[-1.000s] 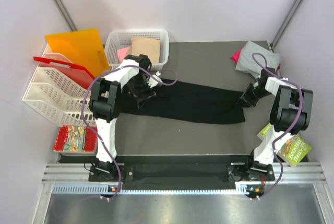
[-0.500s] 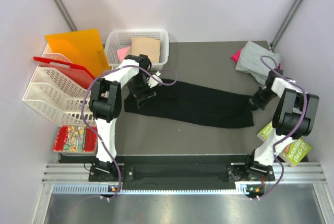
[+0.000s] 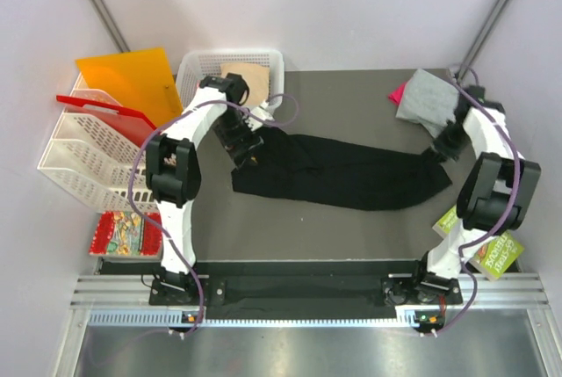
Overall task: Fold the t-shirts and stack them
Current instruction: Fold the folded rectangular tshirt in 1/3 of the way
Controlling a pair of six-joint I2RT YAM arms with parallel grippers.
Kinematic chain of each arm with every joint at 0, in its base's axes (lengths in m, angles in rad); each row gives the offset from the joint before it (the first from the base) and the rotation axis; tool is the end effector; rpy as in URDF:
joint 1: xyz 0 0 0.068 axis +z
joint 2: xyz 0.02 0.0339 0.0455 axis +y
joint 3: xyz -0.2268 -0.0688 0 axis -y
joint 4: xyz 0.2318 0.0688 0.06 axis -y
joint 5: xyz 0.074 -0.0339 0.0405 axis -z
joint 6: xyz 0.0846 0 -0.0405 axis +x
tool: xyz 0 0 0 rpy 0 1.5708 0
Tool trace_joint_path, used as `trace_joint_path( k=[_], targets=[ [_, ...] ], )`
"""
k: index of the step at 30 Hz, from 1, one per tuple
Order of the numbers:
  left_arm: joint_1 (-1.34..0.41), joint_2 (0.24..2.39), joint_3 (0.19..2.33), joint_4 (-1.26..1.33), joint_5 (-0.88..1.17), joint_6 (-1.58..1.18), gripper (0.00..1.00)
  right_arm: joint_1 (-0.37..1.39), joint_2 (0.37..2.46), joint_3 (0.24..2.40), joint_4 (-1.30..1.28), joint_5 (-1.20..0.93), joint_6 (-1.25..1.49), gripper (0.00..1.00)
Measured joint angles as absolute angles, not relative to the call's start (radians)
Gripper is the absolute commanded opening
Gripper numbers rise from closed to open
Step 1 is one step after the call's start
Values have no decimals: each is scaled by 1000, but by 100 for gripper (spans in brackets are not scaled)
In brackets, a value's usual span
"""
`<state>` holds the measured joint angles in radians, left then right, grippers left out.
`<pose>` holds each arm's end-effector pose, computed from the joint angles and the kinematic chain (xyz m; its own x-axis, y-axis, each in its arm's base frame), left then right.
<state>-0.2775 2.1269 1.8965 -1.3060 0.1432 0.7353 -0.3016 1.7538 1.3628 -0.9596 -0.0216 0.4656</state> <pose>0.3665 -0.1170 0.1540 -0.5278 0.8407 -0.1212 0.8494 0.5213 -0.0827 0.3186 -0.0972 0.1489 -0.7013 0.6882 -0.1857 0.6797 0.7241 0.1169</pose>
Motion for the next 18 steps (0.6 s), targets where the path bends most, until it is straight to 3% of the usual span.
trace_joint_path(
  k=[6,10,18],
  targets=[
    [-222,2096,1929,-1313,168,731,99,-6,1836,1641,-1008,9,467,0],
    [-197,2092,1903,-1311,166,731,99,138,1912,1695,-1028,-5,479,0],
    [-181,2088,1864,-1309,160,739,99,238,2065,1751,-1068,-33,512,0]
  ],
)
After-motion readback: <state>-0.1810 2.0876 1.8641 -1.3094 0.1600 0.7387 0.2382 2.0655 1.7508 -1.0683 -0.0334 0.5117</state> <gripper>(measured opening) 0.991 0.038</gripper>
